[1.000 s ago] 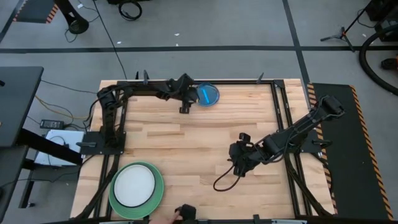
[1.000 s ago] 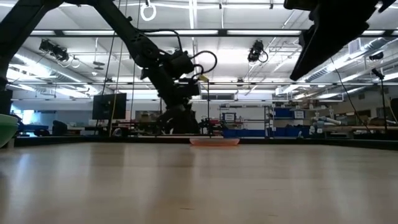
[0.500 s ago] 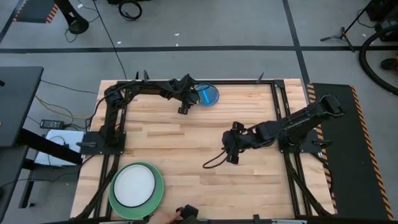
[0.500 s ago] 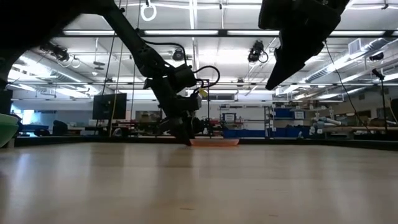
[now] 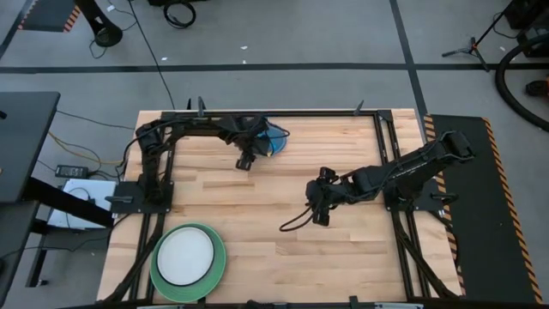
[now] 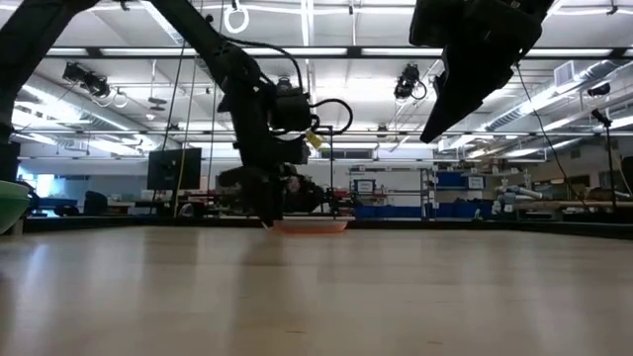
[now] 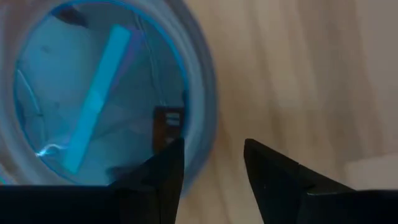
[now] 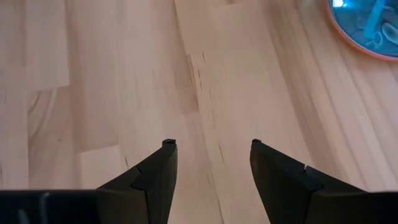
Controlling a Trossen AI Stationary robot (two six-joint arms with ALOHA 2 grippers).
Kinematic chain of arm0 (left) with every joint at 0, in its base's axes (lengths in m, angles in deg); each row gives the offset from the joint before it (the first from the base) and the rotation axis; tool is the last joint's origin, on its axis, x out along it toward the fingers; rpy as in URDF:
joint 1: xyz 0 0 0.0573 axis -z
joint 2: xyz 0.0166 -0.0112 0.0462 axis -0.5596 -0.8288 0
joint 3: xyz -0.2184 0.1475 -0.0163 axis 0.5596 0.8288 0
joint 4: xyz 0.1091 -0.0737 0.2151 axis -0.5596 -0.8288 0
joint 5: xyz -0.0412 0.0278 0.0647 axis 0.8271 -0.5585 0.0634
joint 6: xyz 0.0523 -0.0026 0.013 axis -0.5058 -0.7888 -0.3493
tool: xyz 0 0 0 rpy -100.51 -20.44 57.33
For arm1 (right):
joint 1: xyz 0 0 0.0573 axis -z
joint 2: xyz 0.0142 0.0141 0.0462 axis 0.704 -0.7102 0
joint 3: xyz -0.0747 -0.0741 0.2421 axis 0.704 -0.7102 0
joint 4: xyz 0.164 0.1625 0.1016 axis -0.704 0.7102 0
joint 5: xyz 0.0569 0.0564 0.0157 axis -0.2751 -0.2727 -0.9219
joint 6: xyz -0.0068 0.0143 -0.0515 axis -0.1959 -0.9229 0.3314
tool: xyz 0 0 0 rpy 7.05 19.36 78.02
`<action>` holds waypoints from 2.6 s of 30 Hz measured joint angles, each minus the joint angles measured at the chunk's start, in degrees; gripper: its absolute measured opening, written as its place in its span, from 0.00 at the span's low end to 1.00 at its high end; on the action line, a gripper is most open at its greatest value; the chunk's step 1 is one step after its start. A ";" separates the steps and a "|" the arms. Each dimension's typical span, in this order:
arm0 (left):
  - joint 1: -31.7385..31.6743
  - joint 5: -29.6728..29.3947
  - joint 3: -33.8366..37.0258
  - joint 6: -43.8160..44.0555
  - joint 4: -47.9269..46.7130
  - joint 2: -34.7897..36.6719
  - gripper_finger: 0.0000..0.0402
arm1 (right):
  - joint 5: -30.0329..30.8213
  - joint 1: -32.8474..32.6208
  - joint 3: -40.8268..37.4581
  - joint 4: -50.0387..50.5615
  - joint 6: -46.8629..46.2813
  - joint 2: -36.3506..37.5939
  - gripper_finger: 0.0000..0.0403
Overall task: Stack plastic plates
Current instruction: Stack the top stacked plates on top of the white plate
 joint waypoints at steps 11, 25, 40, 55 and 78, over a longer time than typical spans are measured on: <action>3.18 -0.07 -0.11 2.96 3.44 0.73 0.43 | -1.44 -0.15 0.02 -0.86 -1.81 0.00 0.52; 1.61 2.22 6.30 4.90 9.19 1.13 0.43 | -1.43 -4.67 0.00 -0.86 -4.91 0.00 0.52; 4.55 -4.25 7.69 8.38 15.02 0.89 0.04 | -1.37 -5.01 0.00 -0.91 -7.62 0.00 0.52; 19.49 -14.53 7.86 15.97 1.56 14.08 0.03 | -1.37 -5.92 -0.04 -2.73 -7.42 -0.02 0.52; 72.55 -16.50 -5.49 98.63 -29.98 29.80 0.03 | 5.54 -6.02 -0.04 -23.96 2.91 -3.88 0.52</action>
